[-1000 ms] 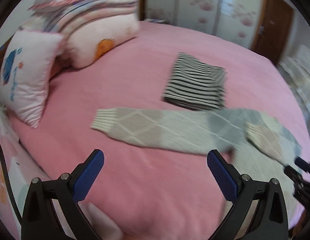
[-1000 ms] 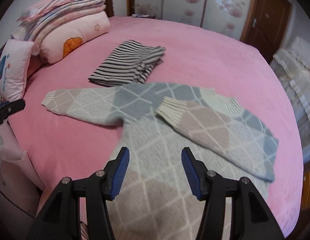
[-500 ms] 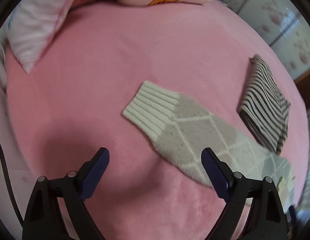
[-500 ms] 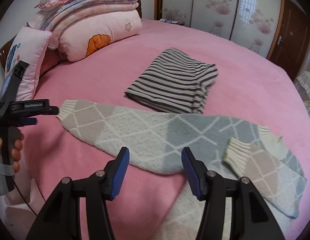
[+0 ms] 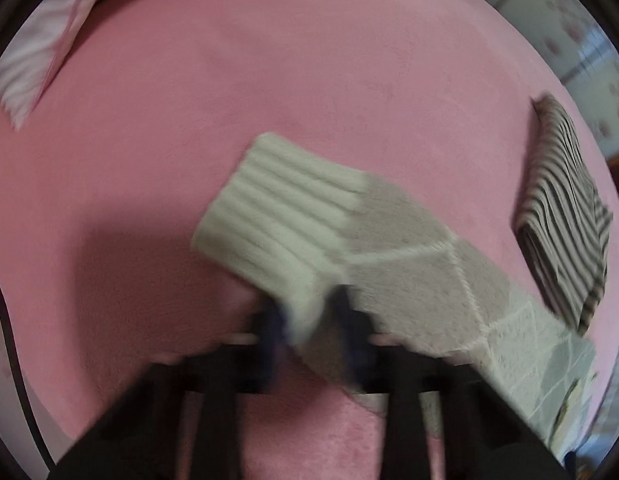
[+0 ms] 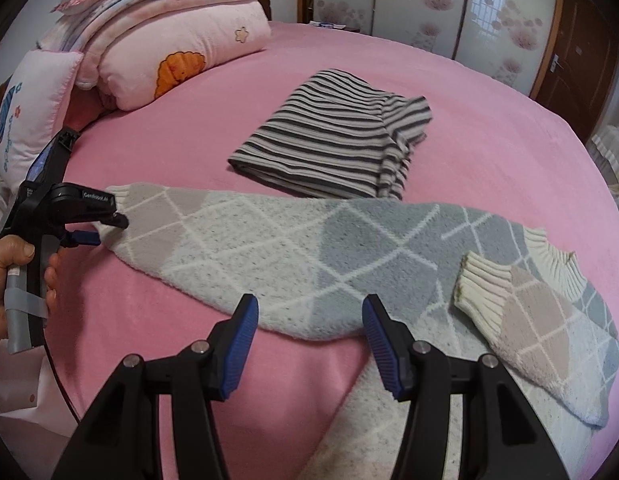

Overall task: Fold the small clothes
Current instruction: 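Grasp the cuff of the other sleeve with the left gripper, then fold the held sleeve across the sweater body with the left gripper and release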

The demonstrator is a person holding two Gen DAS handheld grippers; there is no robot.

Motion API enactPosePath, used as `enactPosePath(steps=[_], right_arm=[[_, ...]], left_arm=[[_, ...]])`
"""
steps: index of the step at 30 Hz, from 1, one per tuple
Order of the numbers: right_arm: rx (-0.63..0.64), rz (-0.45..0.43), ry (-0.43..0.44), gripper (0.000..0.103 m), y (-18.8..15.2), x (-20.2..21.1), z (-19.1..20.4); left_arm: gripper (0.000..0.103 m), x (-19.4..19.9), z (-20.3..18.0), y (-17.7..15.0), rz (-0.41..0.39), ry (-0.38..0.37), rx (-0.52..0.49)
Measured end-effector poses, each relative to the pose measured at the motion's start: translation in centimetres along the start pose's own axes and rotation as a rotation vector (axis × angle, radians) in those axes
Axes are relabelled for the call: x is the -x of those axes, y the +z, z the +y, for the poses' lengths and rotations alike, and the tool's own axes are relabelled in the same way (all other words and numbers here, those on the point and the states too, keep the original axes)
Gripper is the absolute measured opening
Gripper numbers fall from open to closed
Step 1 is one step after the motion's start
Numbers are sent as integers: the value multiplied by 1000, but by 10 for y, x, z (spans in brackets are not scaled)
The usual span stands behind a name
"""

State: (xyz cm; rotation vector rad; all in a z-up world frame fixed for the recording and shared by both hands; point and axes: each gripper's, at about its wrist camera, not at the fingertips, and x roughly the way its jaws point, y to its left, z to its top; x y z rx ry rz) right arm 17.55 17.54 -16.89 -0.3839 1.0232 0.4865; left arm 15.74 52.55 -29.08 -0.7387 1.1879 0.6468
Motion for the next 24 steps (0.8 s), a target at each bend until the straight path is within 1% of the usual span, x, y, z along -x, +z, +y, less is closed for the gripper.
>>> enactPosePath(steps=[1, 2, 4, 7, 14, 15, 16, 20, 24], right_arm=[[-13, 4, -3, 54, -2, -1, -5], [-20, 6, -7, 54, -3, -1, -8], [-34, 9, -10, 54, -4, 0, -14], [-44, 4, -20, 54, -4, 3, -22], [-72, -13, -30, 54, -2, 13, -35], [-75, -15, -30, 54, -3, 14, -36], [-78, -18, -31, 54, -3, 17, -38], [-89, -31, -36, 54, -8, 27, -46], [-115, -49, -56, 54, -21, 44, -67]], left_arm=[[10, 3, -5, -2, -17, 23, -27], [9, 9, -13, -6, -44, 51, -74], [8, 17, -23, -11, -77, 73, -130], [8, 33, -35, -20, -115, 73, -194], [8, 58, -39, -35, -158, 68, -253], [8, 64, -43, -37, -169, 65, -262], [8, 71, -57, -37, -182, 62, -275], [8, 108, -86, -63, -253, 25, -359], [8, 156, -131, -96, -322, -77, -471]])
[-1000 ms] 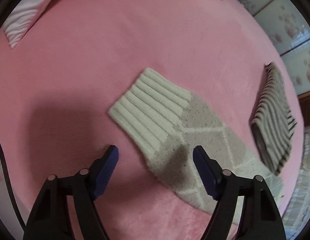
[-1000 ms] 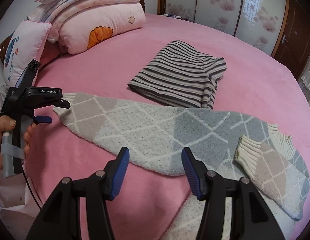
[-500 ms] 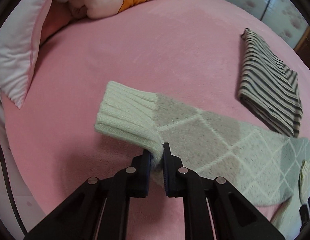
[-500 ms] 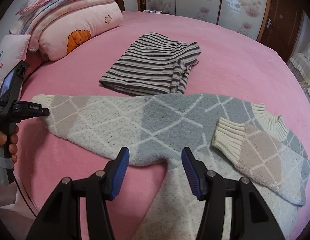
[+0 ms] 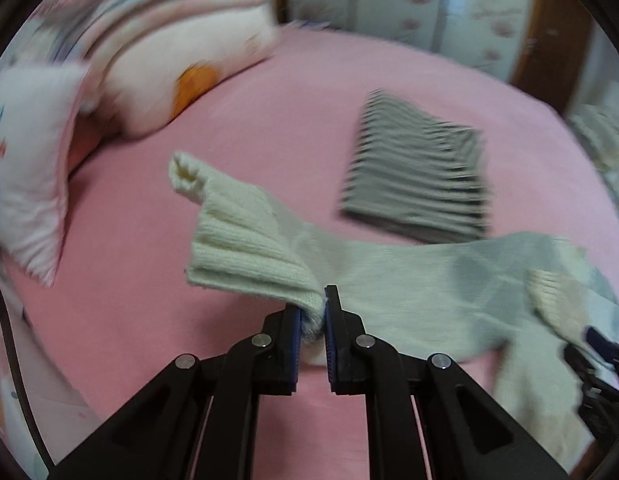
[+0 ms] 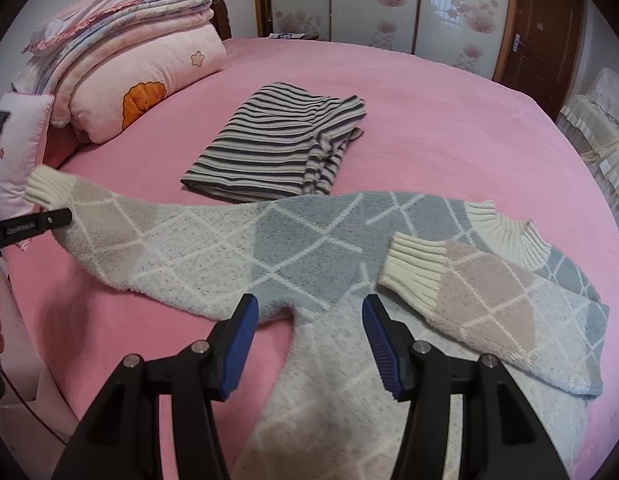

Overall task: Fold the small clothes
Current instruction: 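Fold the held sleeve across the sweater body with the left gripper and release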

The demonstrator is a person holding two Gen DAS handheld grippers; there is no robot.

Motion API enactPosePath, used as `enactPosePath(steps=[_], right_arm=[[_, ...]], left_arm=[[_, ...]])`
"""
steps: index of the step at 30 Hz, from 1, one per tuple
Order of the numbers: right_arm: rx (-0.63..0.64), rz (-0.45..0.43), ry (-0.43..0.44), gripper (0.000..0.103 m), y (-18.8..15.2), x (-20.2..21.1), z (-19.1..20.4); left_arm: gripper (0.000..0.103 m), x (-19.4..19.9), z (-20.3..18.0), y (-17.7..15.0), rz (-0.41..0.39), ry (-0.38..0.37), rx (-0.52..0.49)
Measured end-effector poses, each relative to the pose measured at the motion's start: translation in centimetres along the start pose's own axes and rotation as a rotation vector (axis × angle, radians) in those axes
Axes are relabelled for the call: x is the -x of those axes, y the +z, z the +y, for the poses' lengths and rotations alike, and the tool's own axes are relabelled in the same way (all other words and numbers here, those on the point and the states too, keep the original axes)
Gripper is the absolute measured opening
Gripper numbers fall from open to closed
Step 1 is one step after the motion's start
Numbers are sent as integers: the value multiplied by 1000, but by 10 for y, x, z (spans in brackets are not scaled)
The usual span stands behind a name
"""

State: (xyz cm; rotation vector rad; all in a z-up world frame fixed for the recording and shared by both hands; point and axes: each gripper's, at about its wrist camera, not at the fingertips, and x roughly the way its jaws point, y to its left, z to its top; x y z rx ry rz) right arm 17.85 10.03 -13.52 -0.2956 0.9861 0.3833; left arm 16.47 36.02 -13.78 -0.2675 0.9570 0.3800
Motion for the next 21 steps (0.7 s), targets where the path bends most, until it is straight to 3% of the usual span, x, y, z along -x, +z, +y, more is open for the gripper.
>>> enactPosePath(steps=[5, 12, 15, 19, 21], right_arm=[[-72, -24, -67, 54, -20, 25, -55], [-219, -39, -198, 54, -64, 56, -157], [-283, -22, -227, 54, -84, 60, -193], [-363, 11, -242, 55, -109, 60, -235], [-389, 25, -238, 55, -120, 59, -250]], left_arm=[[8, 38, -87, 4, -76, -178, -91], [8, 25, -232, -30, -10, -373, -213], [8, 9, -283, -56, 41, -407, -284], [10, -13, -340, -100, 88, -374, -386], [26, -21, -353, -117, 112, -355, -425]])
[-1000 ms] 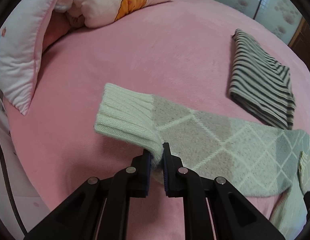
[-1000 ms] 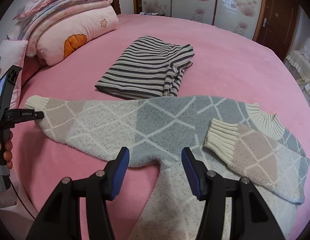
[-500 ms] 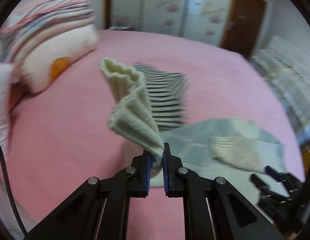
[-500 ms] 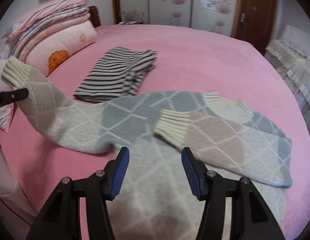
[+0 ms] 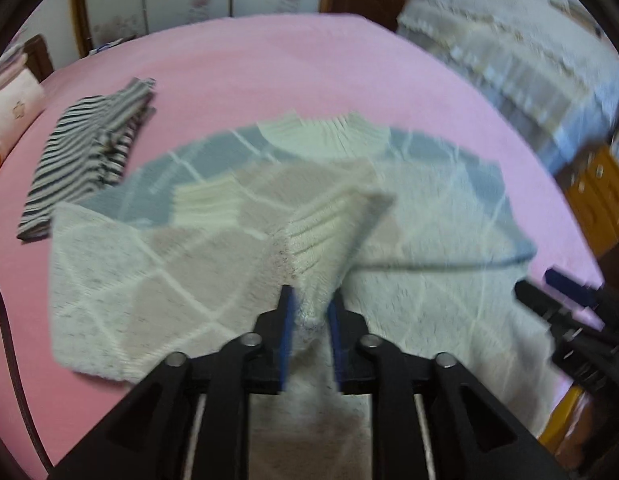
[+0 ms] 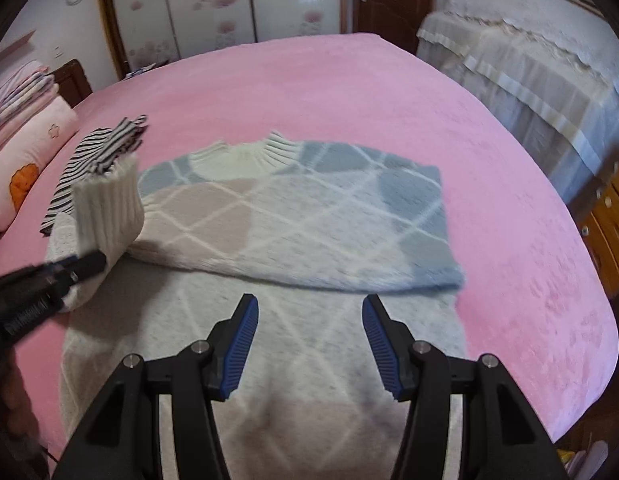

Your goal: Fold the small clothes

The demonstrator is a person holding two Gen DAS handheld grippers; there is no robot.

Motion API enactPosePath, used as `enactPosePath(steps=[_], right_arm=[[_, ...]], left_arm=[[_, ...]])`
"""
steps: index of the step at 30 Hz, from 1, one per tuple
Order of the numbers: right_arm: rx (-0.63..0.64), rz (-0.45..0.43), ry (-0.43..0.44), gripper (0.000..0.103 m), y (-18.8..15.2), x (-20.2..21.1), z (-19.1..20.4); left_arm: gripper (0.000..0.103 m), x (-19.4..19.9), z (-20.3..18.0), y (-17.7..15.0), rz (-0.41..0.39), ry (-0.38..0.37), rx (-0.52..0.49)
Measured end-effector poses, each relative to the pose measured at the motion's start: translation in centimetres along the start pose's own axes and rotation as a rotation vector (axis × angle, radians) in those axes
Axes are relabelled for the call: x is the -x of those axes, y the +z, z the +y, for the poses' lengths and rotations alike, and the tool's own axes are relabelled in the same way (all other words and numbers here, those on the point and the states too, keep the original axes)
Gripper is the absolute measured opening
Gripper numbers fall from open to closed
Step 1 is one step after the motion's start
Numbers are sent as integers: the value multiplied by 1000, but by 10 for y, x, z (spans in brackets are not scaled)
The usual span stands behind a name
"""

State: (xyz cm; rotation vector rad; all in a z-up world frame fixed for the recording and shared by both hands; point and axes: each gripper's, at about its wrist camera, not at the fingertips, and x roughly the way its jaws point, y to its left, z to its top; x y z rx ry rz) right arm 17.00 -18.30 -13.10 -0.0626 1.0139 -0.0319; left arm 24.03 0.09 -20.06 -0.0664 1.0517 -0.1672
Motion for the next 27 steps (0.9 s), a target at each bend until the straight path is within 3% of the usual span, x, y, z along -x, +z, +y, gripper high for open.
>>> enactPosePath(steps=[4, 6, 10, 13, 17, 20, 24, 27], right_arm=[[-7, 13, 22, 55, -7, -5, -14], [-4, 14, 46, 55, -9, -7, -17], [12, 7, 112, 55, -8, -7, -12], [35, 7, 183, 54, -3, -8, -1], [87, 38, 291, 54, 5, -21, 23], [122, 60, 330, 54, 13, -39, 43], [161, 88, 290, 54, 22, -65, 62], [146, 130, 333, 54, 26, -84, 68]], left_arm=[[39, -6, -21, -21, 2, -15, -13], [56, 3, -22, -28, -6, -30, -1], [59, 30, 3, -40, -54, -33, 22], [64, 53, 23, -49, -115, 43, 33], [70, 70, 67, -64, -178, 230, 78], [70, 63, 108, -75, -145, 321, 141], [70, 53, 155, -91, -91, 367, 247], [70, 45, 181, -99, -60, 339, 313]])
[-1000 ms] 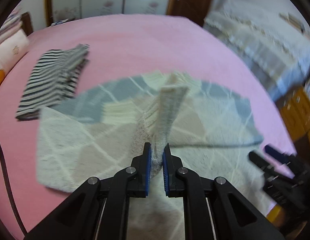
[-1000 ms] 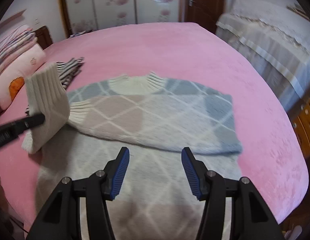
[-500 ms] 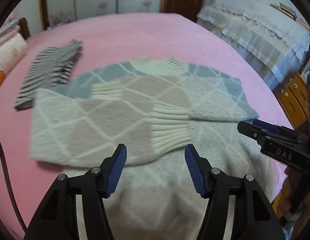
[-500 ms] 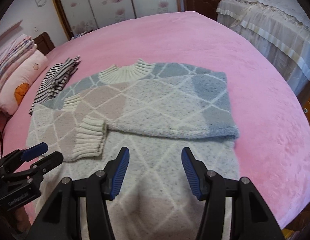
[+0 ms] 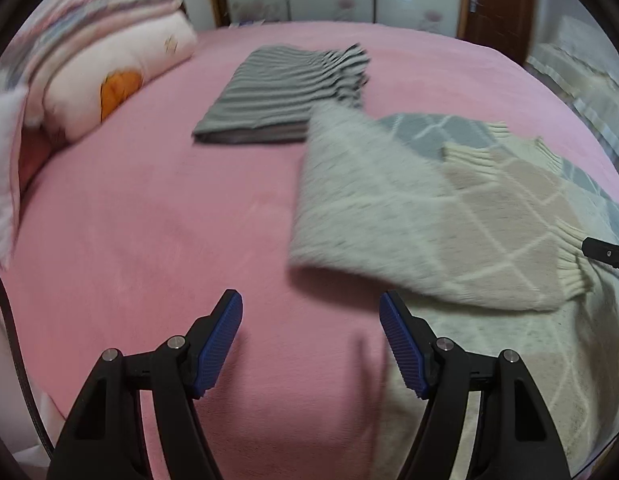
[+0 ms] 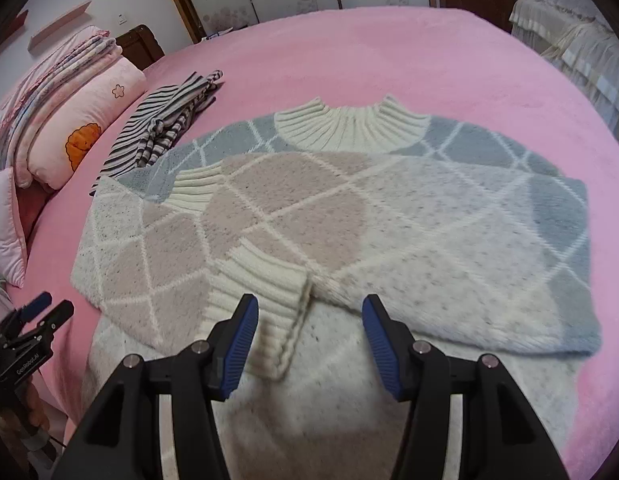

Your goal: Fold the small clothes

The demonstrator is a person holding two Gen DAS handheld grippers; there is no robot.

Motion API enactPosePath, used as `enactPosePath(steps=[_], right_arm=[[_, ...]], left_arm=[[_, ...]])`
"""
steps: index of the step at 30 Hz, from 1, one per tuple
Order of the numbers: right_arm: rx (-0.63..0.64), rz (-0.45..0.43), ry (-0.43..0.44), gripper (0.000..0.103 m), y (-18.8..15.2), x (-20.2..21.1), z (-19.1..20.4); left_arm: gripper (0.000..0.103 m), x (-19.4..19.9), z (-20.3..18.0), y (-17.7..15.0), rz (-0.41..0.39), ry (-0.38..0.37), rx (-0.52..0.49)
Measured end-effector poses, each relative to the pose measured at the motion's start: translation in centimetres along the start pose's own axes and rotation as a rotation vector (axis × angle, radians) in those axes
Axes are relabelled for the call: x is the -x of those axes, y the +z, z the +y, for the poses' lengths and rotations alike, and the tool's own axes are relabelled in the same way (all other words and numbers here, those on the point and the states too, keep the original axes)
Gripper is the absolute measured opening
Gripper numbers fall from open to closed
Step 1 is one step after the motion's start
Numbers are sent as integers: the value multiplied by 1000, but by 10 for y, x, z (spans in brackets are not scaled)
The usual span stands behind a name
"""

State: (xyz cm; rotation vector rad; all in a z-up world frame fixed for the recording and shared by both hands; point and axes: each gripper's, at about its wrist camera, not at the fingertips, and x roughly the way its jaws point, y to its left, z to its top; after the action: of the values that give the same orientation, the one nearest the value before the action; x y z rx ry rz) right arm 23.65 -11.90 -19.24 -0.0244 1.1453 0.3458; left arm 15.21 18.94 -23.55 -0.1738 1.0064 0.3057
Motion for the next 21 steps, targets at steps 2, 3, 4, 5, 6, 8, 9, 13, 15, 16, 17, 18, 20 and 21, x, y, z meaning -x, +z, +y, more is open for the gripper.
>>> enactPosePath(steps=[2, 3, 4, 5, 6, 8, 9, 13, 15, 16, 17, 18, 20, 21], right_arm=[[-11, 19, 36, 54, 2, -9, -1], [-11, 27, 49, 54, 3, -14, 0], [-11, 31, 58, 54, 4, -18, 1], [-3, 35, 67, 40, 4, -21, 3], [9, 45, 76, 25, 5, -22, 5], [16, 39, 74, 7, 6, -16, 10], [32, 10, 65, 7, 9, -4, 15], [95, -111, 36, 7, 31, 42, 34], [131, -173, 8, 6, 46, 65, 44], [147, -207, -3, 6, 58, 78, 50], [153, -226, -11, 6, 64, 84, 51], [166, -261, -34, 6, 75, 93, 55], [177, -304, -72, 6, 91, 104, 58], [175, -322, -89, 6, 97, 109, 57]], left_arm=[[70, -10, 6, -2, 23, -18, 24], [70, -16, 10, -2, 36, -32, 45], [70, -19, 11, -5, 40, -42, 58], [70, -24, 14, -4, 49, -59, 81], [70, -28, 16, -5, 55, -76, 102], [70, -33, 20, -4, 55, -109, 141], [70, -34, 20, -3, 54, -124, 155], [70, -40, 14, 4, 45, -157, 179], [70, -42, 9, 6, 40, -166, 183], [70, -45, 5, 10, 40, -168, 183], [70, -45, 1, 12, 40, -176, 183], [70, -47, -3, 15, 39, -184, 181], [70, -49, -12, 21, 34, -190, 174], [70, -49, -16, 23, 29, -191, 170]])
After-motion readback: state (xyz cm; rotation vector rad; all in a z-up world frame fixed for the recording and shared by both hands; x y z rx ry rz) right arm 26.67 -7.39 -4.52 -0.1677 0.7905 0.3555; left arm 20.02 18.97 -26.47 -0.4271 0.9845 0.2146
